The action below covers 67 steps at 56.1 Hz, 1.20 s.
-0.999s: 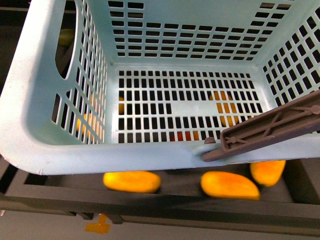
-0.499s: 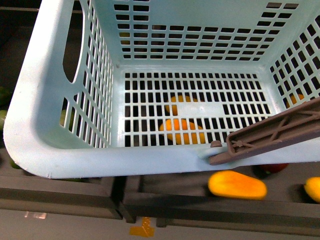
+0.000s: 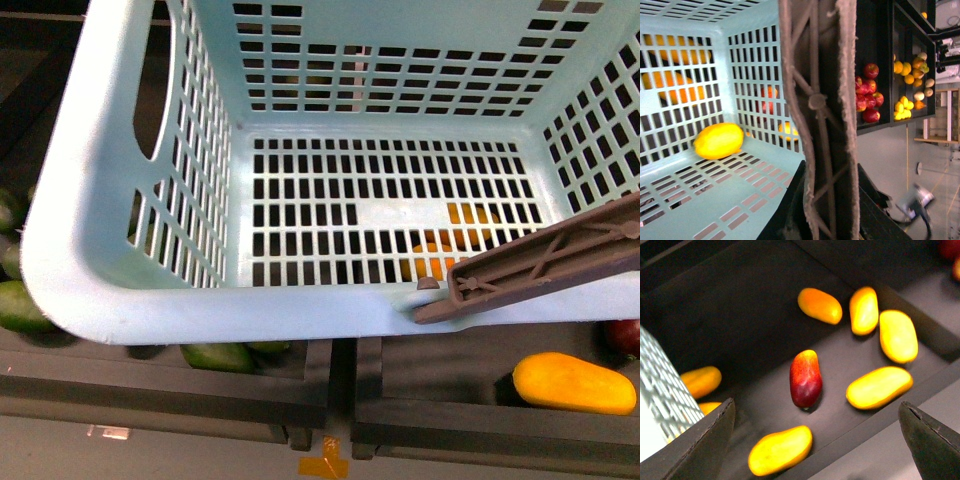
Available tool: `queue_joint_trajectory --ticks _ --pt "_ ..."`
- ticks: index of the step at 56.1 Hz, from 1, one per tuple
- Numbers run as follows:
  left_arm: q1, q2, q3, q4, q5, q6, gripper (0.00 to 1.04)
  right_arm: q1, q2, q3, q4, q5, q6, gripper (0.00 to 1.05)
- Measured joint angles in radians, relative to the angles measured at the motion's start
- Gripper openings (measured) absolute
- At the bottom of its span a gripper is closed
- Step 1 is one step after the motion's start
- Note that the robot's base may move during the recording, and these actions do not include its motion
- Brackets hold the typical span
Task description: Pick lemon and mango into basket
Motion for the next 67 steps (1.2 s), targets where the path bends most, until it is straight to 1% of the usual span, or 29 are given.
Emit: queue_joint_trajectory --ticks 1,3,5,8,11,16,21,29,38,46,54,67 --pt "-0.001 0.001 0.0 0.0 0.003 0.0 0.07 -0.064 0.05 0.021 0.012 -0.047 0.037 0.96" --pt "-0.001 0.001 0.0 0.0 0.011 -0.012 0.07 -0.181 0.159 0.064 0.063 -0.106 0.095 0.96" --pt "-0.002 0.001 0.0 0.0 0.013 -0.014 0.07 -0.248 0.239 0.098 0.1 -0.138 0.121 0.96" --pt "-0.002 0.001 0.0 0.0 0.012 -0.014 0.07 -0.312 0.358 0.14 0.15 -0.145 0.156 0.96" --pt "0.0 0.001 0.0 0.0 0.006 -0.014 0.07 -0.337 0.499 0.181 0.201 -0.17 0.187 0.96" --pt "0.001 0.001 0.0 0.0 -0.002 -0.011 0.07 -0.333 0.64 0.214 0.254 -0.17 0.214 0.96" --pt "0.001 0.001 0.0 0.0 -0.005 -0.009 0.07 -0.306 0.812 0.25 0.316 -0.16 0.246 0.96" --pt "0.001 0.001 0.0 0.0 0.003 -0.012 0.07 -0.219 1.143 0.341 0.404 -0.117 0.346 0.96" --pt "0.0 0.001 0.0 0.0 0.006 -0.012 0.07 -0.138 1.378 0.459 0.4 -0.09 0.462 0.96" --pt "0.001 0.001 0.0 0.0 0.0 -0.011 0.07 -0.088 1.466 0.561 0.372 -0.09 0.536 0.96" --pt "0.001 0.001 0.0 0.0 0.0 -0.011 0.07 -0.073 1.483 0.618 0.344 -0.089 0.575 0.96" --pt "0.001 0.001 0.0 0.0 0.005 -0.012 0.07 -0.066 1.502 0.685 0.315 -0.081 0.592 0.96"
